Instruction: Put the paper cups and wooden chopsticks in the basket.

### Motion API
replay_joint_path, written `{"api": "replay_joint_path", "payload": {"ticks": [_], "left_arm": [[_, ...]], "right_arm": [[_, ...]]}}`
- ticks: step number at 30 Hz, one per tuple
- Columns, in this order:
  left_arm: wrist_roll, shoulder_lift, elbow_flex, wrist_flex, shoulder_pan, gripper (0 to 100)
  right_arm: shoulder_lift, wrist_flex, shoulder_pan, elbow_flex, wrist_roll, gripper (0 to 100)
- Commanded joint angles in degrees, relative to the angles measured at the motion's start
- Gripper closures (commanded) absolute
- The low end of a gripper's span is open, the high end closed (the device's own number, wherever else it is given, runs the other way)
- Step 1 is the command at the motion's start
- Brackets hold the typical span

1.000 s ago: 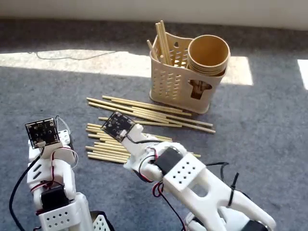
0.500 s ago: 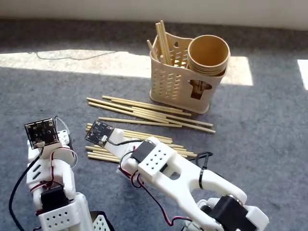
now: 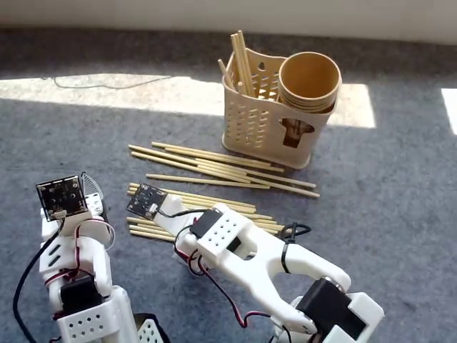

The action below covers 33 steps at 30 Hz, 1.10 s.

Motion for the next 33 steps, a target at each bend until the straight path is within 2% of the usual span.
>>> {"api": "replay_joint_path", "payload": {"ticks": [1, 4, 7, 14, 21, 27, 33], "left_arm": [[0.4, -0.4, -0.6, -0.2, -0.5, 89], [0.4, -0.4, -0.6, -0.2, -0.5, 89], [0.4, -0.4, -0.6, -0.2, -0.5, 89], [0.4, -0.4, -0.6, -0.2, -0.5, 89], [0.4, -0.4, -0.6, -0.2, -0.3, 89], [0.4, -0.4, -0.6, -0.2, -0.4, 89], [0.4, -0.4, -0.6, -0.2, -0.4, 89]], "right_arm": [[0.0, -1.5, 2.1, -2.1, 0.6, 89.9], [0.4, -1.5, 4.1, -2.1, 0.7, 89.9], [0.6, -1.5, 4.0, -2.0, 3.9, 89.9], [0.7, -1.5, 3.7, -1.6, 4.1, 89.9], [0.7, -1.1, -1.5, -1.4, 4.2, 89.9], [2.2, -1.0, -1.8, -0.6, 4.2, 89.9], [9.8, -1.1, 3.3, -5.1, 3.8, 90.0]]}}
